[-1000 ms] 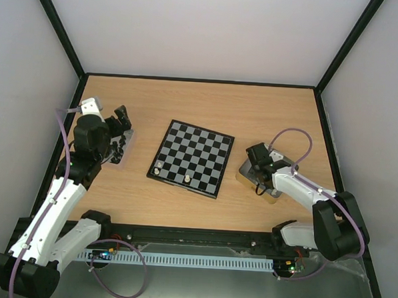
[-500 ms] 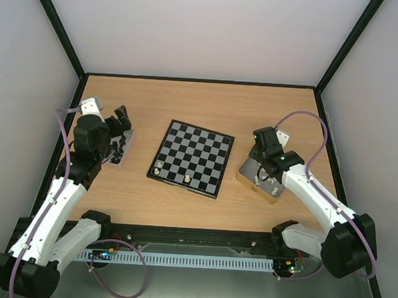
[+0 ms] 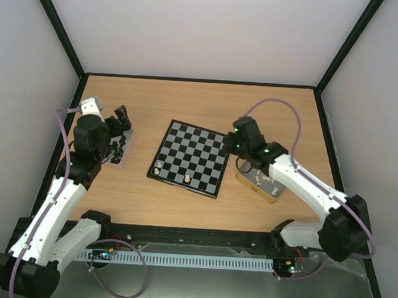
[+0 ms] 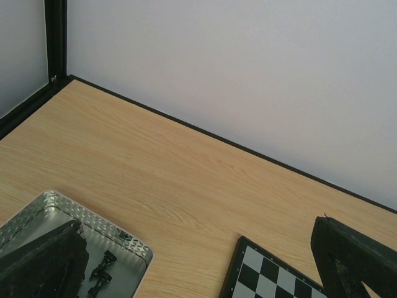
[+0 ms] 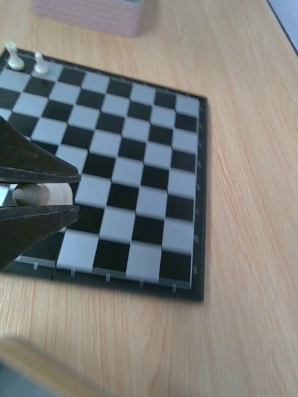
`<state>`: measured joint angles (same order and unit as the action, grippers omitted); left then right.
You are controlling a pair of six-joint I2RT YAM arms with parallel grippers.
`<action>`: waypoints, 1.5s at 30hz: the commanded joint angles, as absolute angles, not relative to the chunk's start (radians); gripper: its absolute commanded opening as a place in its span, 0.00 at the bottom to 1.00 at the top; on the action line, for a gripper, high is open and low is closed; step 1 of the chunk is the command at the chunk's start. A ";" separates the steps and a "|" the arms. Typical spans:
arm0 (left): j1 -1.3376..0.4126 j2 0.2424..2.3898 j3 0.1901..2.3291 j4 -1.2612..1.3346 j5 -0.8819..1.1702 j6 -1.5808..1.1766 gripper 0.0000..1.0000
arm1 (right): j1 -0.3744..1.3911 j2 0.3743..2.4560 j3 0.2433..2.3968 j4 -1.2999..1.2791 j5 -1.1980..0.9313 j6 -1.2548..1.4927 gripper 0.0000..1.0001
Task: Set up the chess pieces on the board
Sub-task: Pick up the chess piece from the storage box, then place the chess piece on the chessboard.
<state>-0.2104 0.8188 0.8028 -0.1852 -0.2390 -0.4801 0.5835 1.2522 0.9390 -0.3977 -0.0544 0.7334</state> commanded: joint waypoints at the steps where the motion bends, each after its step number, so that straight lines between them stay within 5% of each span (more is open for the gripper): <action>1: -0.203 0.816 0.795 -0.162 -0.241 -0.482 0.99 | 0.707 1.355 1.034 -0.333 -0.024 0.699 0.02; 19: -0.204 0.818 0.795 -0.163 -0.244 -0.481 0.99 | 1.075 1.722 1.265 -0.430 0.140 0.555 0.02; 45: -0.204 0.816 0.795 -0.163 -0.245 -0.480 0.99 | 1.111 1.836 1.304 -0.397 0.092 0.554 0.02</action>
